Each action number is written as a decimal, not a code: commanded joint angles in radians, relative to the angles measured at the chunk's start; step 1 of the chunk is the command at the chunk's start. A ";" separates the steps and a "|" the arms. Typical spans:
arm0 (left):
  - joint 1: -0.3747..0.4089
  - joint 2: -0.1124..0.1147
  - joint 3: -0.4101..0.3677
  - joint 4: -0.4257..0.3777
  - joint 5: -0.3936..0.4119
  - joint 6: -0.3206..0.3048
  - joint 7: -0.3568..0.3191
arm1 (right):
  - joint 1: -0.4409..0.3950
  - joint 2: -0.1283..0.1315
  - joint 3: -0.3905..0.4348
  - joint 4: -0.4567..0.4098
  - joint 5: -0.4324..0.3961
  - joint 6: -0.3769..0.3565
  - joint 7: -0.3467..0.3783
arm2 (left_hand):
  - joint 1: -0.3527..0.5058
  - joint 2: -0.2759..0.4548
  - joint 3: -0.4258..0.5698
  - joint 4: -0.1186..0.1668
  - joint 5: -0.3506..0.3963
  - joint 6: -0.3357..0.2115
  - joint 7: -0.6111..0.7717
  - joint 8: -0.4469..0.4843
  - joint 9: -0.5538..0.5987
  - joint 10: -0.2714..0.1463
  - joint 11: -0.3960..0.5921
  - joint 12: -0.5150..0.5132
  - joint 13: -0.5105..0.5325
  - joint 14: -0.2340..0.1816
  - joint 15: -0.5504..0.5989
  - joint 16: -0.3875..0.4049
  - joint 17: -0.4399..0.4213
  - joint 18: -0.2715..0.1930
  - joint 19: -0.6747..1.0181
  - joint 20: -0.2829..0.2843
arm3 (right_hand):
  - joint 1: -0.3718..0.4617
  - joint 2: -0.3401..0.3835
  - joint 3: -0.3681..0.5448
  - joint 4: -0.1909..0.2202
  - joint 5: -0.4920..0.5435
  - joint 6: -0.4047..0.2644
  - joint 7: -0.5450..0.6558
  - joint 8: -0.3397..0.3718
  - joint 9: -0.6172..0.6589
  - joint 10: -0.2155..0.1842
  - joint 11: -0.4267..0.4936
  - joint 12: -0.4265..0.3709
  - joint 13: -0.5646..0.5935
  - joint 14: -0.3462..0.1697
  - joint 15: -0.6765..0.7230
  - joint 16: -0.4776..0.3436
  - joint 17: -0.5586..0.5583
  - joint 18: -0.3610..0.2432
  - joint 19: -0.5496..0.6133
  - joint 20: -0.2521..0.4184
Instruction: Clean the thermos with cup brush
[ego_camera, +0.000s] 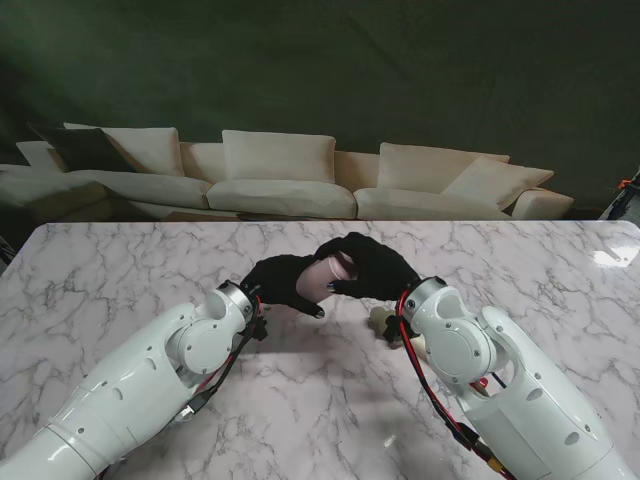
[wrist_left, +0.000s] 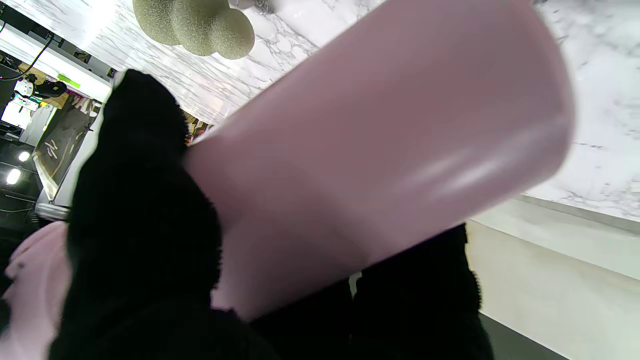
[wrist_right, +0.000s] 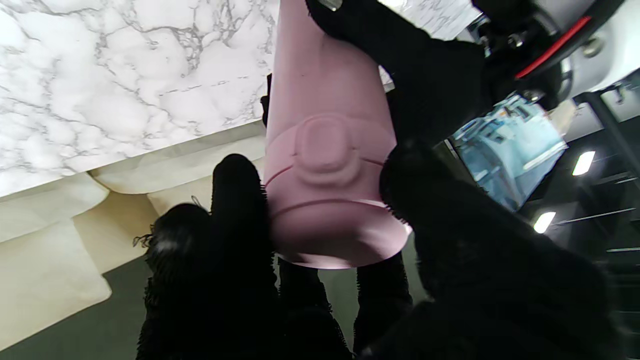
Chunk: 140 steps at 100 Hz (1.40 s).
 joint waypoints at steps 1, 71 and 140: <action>-0.011 -0.006 -0.006 -0.020 -0.007 0.010 -0.012 | -0.011 0.001 -0.010 0.014 -0.008 -0.063 0.021 | 0.350 0.347 0.339 -0.019 0.093 -0.149 0.059 0.002 0.050 -0.058 0.072 0.013 0.070 -0.001 0.132 0.060 0.087 -0.075 0.214 0.091 | 0.010 0.029 0.072 -0.002 0.233 -0.171 0.319 0.038 0.025 -0.098 -0.001 -0.029 -0.118 -0.152 -0.161 -0.031 -0.163 0.015 -0.092 0.075; -0.006 -0.004 -0.014 -0.031 -0.009 0.008 -0.022 | -0.040 -0.050 0.045 0.069 0.078 -0.232 -0.211 | 0.349 0.347 0.344 -0.023 0.092 -0.147 0.055 0.006 0.047 -0.057 0.075 0.012 0.070 -0.002 0.133 0.064 0.087 -0.076 0.214 0.092 | -0.303 0.115 -0.109 0.106 0.094 -0.278 0.043 -0.015 -0.098 -0.216 -0.249 -0.161 -0.421 -0.137 -0.885 -0.399 -0.626 0.129 -0.851 -0.125; -0.016 -0.001 -0.013 -0.014 0.006 -0.031 -0.014 | 0.011 0.002 0.008 -0.018 -0.214 0.146 -0.004 | 0.348 0.349 0.345 -0.022 0.092 -0.146 0.053 0.008 0.047 -0.056 0.078 0.011 0.070 -0.002 0.133 0.066 0.085 -0.074 0.216 0.095 | -0.745 0.284 -0.252 0.136 -0.118 0.223 -0.083 -0.056 0.326 -0.066 0.033 -0.030 0.531 -0.061 0.063 -0.055 0.538 -0.142 0.339 -0.175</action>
